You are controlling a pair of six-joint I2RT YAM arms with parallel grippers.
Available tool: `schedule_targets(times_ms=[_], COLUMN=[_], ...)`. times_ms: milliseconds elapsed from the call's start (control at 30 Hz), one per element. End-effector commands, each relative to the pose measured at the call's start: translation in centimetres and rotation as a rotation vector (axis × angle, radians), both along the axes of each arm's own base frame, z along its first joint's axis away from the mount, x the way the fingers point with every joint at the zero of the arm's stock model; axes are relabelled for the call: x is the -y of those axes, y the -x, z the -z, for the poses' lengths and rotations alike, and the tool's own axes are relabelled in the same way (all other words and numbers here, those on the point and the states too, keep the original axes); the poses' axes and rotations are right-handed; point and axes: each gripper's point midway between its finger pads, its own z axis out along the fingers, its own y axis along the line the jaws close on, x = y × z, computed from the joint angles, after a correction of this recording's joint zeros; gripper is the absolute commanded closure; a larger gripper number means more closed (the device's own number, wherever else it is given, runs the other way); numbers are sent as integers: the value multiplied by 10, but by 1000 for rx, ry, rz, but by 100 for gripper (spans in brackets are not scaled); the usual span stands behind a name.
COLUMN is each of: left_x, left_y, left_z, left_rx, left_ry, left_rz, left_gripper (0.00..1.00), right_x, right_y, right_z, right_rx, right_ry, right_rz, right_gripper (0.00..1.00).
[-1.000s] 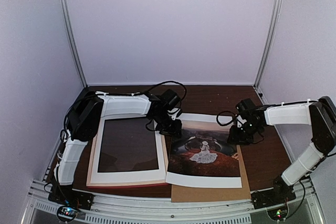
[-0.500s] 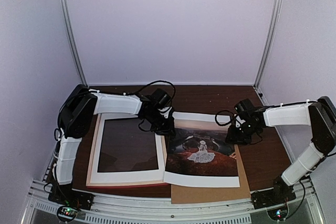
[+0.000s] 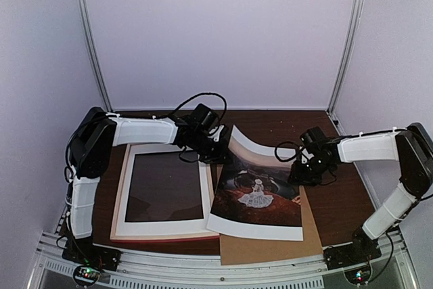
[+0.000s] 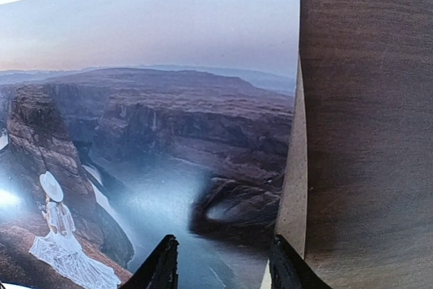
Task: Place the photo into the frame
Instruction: Pick up the photo from the backboard.
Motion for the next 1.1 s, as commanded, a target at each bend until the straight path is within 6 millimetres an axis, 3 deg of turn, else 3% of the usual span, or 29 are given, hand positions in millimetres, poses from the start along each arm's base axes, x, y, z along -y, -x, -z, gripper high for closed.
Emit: schedule_targets(times_ms=[0,67,233,367,467,767,933,1067], left_x=[3,1,-8,-16,-19,-38,-40,-46], left_y=[-5,-7,-12,-19,-22,-38,-45,-52], left_z=[-19,-20,-28,-42,-58,-118,-148,-156], left_rx=[20,26,49,61,68,106,137,151], left_ry=[63,51,26,42,80,270,366,385], left_rz=[5,3,-19,-36,-46,-168,-232,-300], left_gripper=[93,100,100,100,100,100,100,100], right_x=[-4,-5,-12,-19,-33,-107,-157,-192], right_y=[19,17,4,-10,-23,-41,-43,-35], right_z=[25,22,0,-32,-68,-151,-182,-201], right_rx=[-100,-94,-44,32,108,307,387,437], right_ry=[6,7,-4,25,31,-49,-111,-137], right_rz=[-36,-42,-90,-135,-164,-269,-331,-390], right_gripper=[54,53,50,45,42,35,29,24])
